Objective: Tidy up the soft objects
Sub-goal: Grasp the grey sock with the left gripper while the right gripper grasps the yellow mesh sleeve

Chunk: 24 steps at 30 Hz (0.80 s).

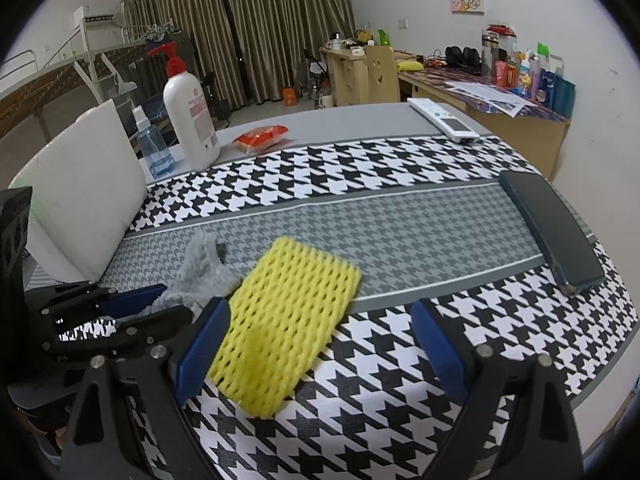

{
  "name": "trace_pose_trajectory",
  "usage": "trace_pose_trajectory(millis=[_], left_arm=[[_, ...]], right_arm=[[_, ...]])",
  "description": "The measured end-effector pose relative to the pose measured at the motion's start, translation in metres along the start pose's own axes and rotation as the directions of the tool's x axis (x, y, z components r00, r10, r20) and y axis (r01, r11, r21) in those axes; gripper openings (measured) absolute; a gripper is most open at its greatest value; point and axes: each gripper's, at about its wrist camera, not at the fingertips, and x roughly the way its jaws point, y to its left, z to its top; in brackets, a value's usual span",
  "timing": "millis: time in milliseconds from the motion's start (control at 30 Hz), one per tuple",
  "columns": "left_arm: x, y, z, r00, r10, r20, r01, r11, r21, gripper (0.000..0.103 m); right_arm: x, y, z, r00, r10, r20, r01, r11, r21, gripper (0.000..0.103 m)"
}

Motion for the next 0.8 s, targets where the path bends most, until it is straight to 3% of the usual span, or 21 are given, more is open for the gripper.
trace_pose_trajectory(millis=[233,400,533,800], left_arm=[[0.001,0.001,-0.001,1.0,-0.002,0.003,0.002,1.0,0.004,0.028],[0.0,-0.001,-0.001,1.0,-0.006,0.018,0.006,1.0,0.021,0.024],[-0.001,0.0,-0.002,1.0,-0.006,0.02,0.006,1.0,0.019,0.024],[-0.002,0.0,-0.003,1.0,-0.009,0.022,0.009,1.0,0.015,0.024]], right_arm=[[0.006,-0.001,-0.001,1.0,-0.012,-0.014,0.012,1.0,0.004,0.094],[0.012,0.003,-0.003,0.999,-0.014,-0.034,0.014,1.0,-0.01,0.086],[0.02,0.002,-0.005,0.997,-0.021,-0.077,0.021,1.0,-0.003,0.072],[0.02,0.009,-0.005,0.996,0.012,-0.084,-0.014,1.0,-0.018,0.047]])
